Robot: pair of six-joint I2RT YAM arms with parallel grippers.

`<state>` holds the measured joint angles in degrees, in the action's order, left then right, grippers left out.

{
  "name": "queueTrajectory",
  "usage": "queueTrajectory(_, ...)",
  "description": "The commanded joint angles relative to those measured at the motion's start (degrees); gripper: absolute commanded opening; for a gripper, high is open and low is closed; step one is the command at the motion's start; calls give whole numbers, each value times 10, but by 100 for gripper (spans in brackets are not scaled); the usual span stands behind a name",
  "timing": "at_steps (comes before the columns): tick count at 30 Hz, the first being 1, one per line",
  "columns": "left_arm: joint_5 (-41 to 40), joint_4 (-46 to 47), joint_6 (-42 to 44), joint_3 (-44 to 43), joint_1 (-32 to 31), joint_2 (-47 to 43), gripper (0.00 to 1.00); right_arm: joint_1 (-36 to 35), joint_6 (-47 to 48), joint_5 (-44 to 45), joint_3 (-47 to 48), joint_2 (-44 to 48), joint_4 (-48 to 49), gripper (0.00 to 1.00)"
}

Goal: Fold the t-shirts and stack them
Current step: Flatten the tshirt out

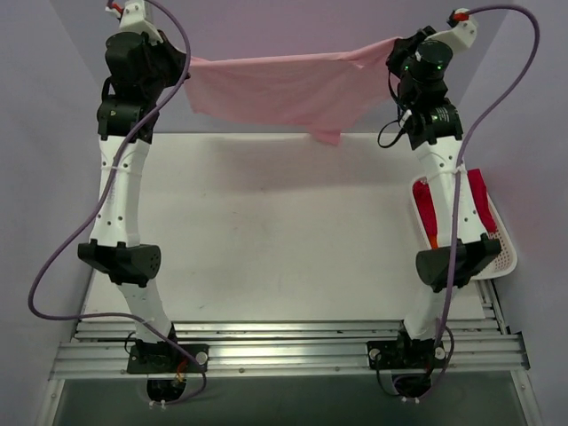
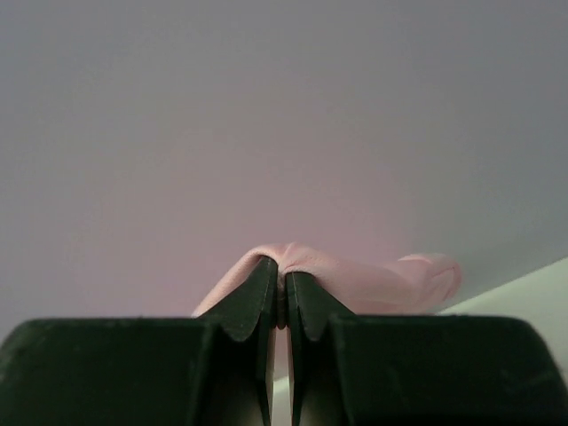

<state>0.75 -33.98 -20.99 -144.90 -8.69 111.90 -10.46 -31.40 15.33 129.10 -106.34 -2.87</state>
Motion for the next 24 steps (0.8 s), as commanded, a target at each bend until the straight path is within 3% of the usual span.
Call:
queueTrajectory(1,2,54,11,126,3,-91,2,6,9,6,-124,106,87,0)
queueTrajectory(6,-2,130,-21,385,3,-217,2,6,-33,-5,-322,210,103,0)
queueTrajectory(7,-2,151,-39,485,3,-256,2,5,-54,-12,-397,225,104,0)
queueTrajectory(10,-2,205,-91,648,3,-342,2,-2,-88,-44,-508,285,93,0)
queueTrajectory(11,-2,217,-105,748,1,-359,2,-4,-96,-48,-572,311,82,0)
queueTrajectory(14,-2,227,-147,883,-11,-411,2,-18,-122,-69,-663,358,51,0)
queueTrajectory(18,-54,164,-167,975,-57,-446,2,-31,-151,-69,-788,408,-19,0)
queueTrajectory(21,-56,152,-194,1036,-76,-468,4,-33,-169,-77,-828,445,-61,0)
queueTrajectory(23,-57,146,-204,1056,-84,-483,13,-37,-173,-87,-857,468,-82,0)
queueTrajectory(24,-59,146,-208,1066,-87,-489,29,-41,-176,-85,-864,475,-90,0)
